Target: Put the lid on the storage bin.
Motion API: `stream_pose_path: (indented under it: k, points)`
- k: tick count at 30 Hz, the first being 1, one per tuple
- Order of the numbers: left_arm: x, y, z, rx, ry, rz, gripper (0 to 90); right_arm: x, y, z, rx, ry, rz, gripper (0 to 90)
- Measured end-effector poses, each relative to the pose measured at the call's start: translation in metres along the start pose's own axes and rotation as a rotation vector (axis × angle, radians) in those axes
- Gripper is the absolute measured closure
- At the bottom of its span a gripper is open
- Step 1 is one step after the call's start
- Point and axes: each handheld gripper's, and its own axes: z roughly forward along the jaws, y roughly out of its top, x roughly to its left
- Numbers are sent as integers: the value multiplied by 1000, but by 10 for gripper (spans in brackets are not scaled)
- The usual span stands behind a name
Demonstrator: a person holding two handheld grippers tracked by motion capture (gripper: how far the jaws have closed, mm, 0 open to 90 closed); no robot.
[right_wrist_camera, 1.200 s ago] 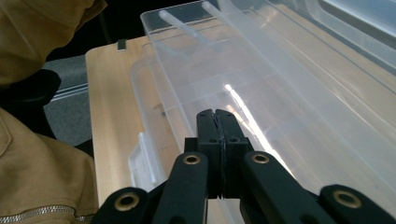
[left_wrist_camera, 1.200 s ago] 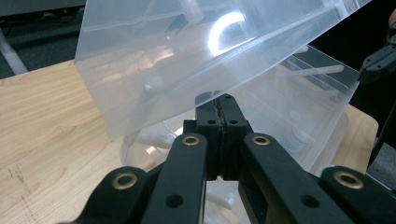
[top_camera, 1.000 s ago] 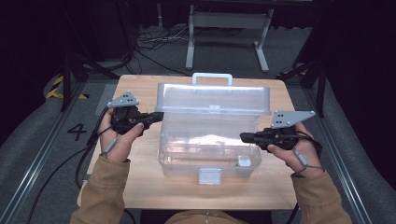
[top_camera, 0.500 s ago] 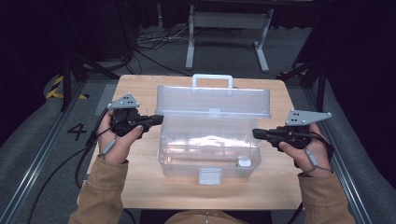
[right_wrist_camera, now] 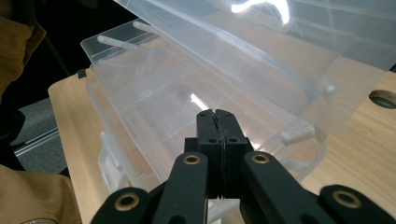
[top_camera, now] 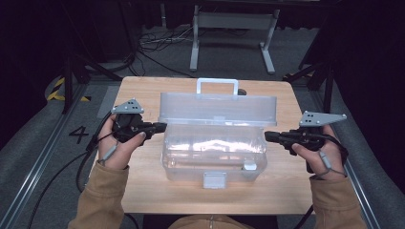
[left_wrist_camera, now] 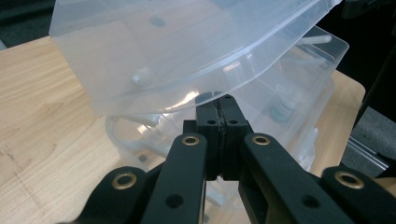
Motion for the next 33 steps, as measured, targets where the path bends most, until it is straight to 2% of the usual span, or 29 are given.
stream_pose_path:
  k: [10, 18, 26, 33]
  points:
    - [-4, -1, 0, 57, -12, -22, 896, -2, -2, -4, 21, -9, 35, 900]
    - [-8, -2, 0, 114, -14, -6, 895, -2, -2, -6, 34, -16, 41, 900]
    - [-10, -3, 0, 141, -30, -4, 893, -2, -2, -6, 63, -11, 41, 900]
    - [-12, -4, 0, 193, -46, 14, 893, 0, -3, -5, 113, 2, 37, 900]
